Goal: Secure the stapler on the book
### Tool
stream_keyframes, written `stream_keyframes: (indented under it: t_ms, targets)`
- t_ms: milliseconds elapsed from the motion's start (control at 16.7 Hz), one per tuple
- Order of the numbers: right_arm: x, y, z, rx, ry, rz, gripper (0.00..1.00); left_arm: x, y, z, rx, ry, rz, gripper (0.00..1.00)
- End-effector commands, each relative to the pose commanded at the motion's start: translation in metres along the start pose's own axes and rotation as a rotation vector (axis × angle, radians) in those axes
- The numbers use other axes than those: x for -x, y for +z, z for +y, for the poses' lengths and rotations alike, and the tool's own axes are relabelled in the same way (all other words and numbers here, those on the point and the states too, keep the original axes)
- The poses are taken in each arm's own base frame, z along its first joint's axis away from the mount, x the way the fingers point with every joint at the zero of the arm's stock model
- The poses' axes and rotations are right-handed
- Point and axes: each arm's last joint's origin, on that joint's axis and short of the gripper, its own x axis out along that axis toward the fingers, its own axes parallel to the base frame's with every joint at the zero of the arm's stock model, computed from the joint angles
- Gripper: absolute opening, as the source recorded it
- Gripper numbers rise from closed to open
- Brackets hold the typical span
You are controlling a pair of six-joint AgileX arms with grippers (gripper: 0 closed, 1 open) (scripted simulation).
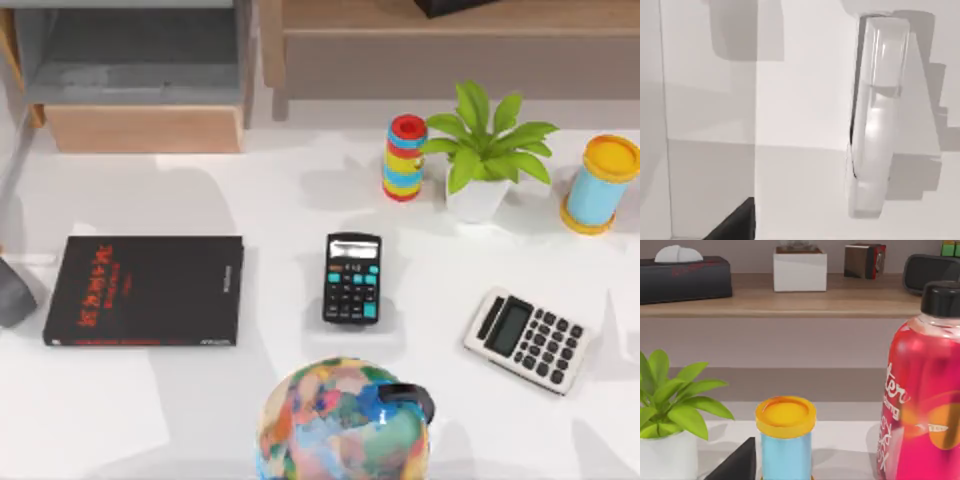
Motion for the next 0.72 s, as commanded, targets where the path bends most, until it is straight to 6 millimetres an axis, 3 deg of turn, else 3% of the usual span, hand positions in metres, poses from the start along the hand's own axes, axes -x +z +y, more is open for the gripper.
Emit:
stream_keyframes:
  t_ms: [240, 720]
  targets:
    - [0.000, 0.000, 0.000, 0.000, 0.000, 0.000, 1.00, -0.024, 0.008, 0.005, -0.015, -0.027, 0.020, 1.00]
    - [0.000, 0.000, 0.000, 0.000, 0.000, 0.000, 1.00, -0.025, 0.008, 0.004, -0.019, -0.028, 0.022, 1.00]
